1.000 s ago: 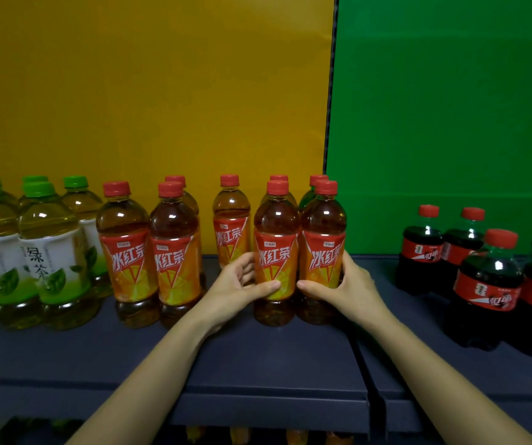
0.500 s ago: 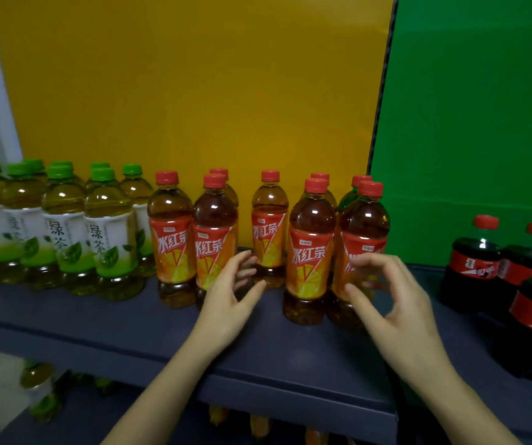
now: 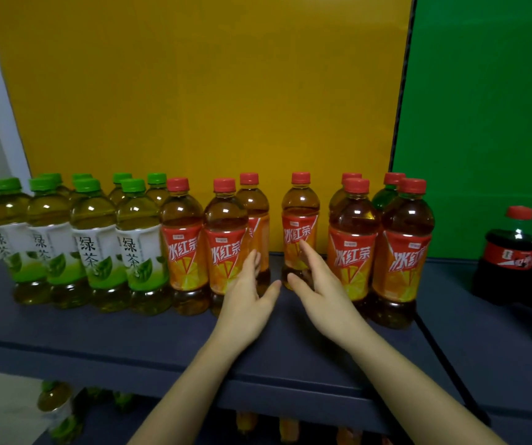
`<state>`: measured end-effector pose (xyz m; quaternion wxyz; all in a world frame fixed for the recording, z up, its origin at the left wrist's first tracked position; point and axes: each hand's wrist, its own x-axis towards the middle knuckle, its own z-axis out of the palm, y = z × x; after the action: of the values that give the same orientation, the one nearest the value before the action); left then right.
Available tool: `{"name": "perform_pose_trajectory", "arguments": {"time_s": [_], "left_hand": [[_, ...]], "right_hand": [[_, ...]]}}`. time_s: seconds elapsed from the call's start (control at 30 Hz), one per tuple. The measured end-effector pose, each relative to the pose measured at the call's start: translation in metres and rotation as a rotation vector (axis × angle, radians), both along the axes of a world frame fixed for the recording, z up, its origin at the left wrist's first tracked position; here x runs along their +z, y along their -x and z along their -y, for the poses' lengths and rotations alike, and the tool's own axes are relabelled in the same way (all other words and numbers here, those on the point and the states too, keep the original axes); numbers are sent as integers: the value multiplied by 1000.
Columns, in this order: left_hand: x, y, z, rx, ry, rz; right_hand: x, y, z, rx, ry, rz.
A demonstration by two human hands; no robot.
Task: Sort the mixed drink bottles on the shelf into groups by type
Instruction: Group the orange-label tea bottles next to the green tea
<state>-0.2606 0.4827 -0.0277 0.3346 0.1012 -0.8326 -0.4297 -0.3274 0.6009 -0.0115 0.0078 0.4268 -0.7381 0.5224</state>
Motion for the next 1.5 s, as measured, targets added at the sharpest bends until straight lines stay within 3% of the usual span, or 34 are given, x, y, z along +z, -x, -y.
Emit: {"name": "perform_pose_trajectory", "arguments": {"time_s": [0.23, 0.43, 0.8, 1.03, 1.3, 1.5], "left_hand": [[-9, 5, 0, 0, 132, 5], [1, 21, -12, 26, 2, 41], [11, 42, -19, 211, -157, 7], [6, 50, -18, 220, -214, -51], [8, 77, 9, 253, -422, -56], [7, 82, 17, 243, -372, -25]], "right_hand": [[-5, 8, 33, -206, 27, -9], [-10, 19, 49, -350, 84, 35], [-14, 47, 68, -374, 166, 324], [-27, 53, 72, -371, 199, 292], [-33, 61, 77, -419, 191, 274], [-36, 62, 79, -452, 190, 214]]}}
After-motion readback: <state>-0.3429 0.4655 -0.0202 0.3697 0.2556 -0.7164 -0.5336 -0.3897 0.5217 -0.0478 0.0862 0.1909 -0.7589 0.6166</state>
